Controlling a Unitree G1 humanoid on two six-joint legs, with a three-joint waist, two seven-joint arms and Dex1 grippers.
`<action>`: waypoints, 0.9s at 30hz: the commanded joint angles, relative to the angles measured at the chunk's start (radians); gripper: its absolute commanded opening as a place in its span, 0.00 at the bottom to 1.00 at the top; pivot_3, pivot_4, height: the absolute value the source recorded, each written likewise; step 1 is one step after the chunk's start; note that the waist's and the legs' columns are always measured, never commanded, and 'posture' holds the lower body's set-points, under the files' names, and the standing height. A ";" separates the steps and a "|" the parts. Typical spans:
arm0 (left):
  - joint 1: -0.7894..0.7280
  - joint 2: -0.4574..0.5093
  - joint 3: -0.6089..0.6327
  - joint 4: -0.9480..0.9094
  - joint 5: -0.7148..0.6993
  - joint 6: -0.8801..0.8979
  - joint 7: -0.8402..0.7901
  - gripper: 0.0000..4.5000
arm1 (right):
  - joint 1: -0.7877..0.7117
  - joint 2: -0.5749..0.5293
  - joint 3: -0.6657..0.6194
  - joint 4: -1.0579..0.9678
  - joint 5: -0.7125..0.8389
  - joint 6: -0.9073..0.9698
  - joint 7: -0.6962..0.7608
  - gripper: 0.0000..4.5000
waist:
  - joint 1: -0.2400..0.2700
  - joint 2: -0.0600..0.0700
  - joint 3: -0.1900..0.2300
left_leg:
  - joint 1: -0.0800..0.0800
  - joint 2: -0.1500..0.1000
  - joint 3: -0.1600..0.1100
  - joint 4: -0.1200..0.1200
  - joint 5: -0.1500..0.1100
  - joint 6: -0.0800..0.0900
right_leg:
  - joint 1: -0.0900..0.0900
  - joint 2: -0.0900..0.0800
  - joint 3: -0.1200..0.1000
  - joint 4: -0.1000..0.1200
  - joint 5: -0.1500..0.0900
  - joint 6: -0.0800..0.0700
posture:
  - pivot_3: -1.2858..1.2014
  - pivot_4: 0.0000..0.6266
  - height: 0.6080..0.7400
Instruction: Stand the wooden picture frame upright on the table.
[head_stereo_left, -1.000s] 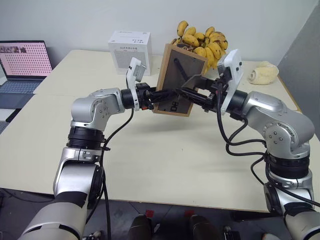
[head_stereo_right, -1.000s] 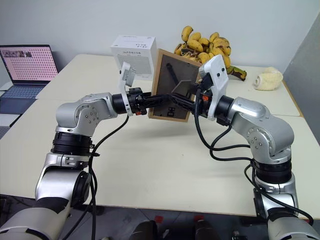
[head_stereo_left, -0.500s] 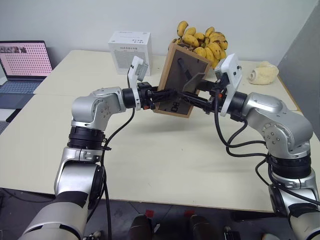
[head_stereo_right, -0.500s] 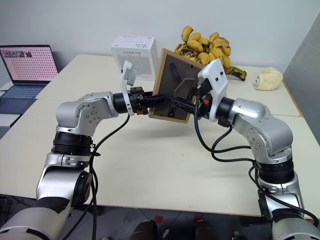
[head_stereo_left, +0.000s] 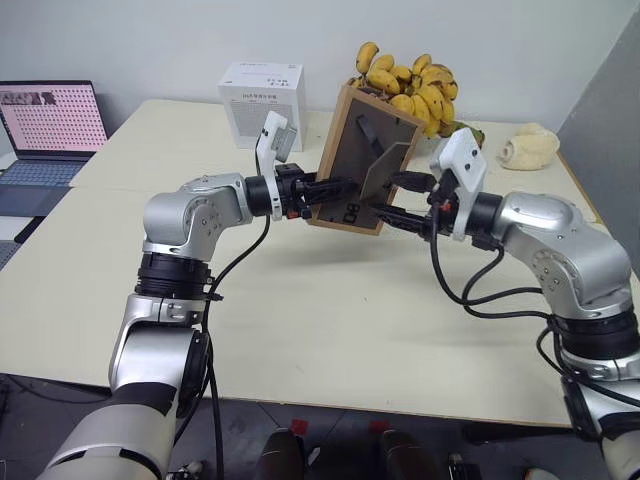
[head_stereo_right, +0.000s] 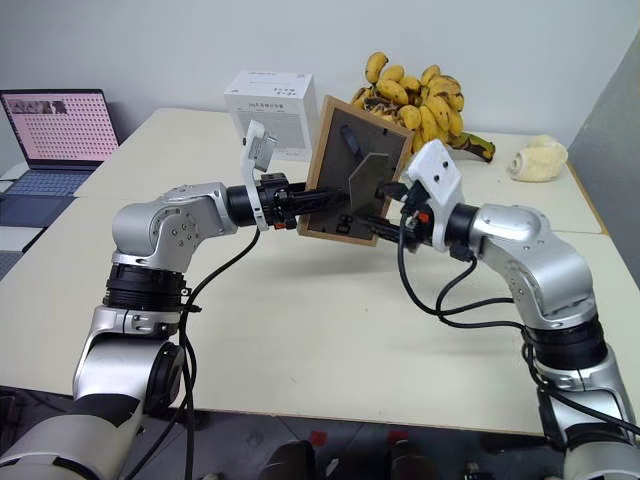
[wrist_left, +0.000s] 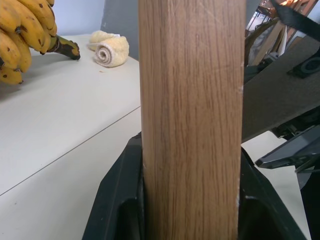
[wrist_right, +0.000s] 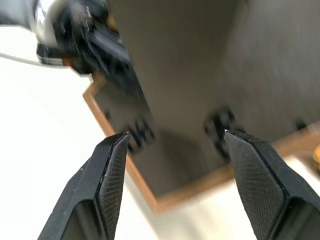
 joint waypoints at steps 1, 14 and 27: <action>-0.011 0.000 0.030 -0.046 -0.011 -0.012 0.006 0.31 | 0.043 -0.083 -0.020 0.004 -0.056 -0.081 0.057 0.71 | 0.000 0.000 0.000 | 0.000 0.000 0.000 0.000 0.000 0.000 | 0.000 0.000 0.000 0.000 0.000 0.000 | 0.52 0.24 1.00; 0.043 0.087 0.129 -0.264 -0.206 0.396 0.084 0.31 | 0.059 -0.190 0.142 0.543 -0.960 -1.431 -0.565 0.71 | -0.022 0.000 0.000 | 0.001 0.000 0.001 0.001 0.001 -0.001 | 0.000 0.000 0.001 0.001 0.000 0.000 | 0.52 0.24 1.00; 0.091 0.094 0.273 -0.450 -0.375 0.768 0.248 0.31 | -0.141 -0.078 0.250 0.795 -1.445 -1.589 -1.274 0.71 | -0.027 0.000 0.000 | 0.012 -0.001 0.004 0.001 0.004 -0.004 | 0.004 0.000 0.006 0.013 -0.001 -0.001 | 0.52 0.24 1.00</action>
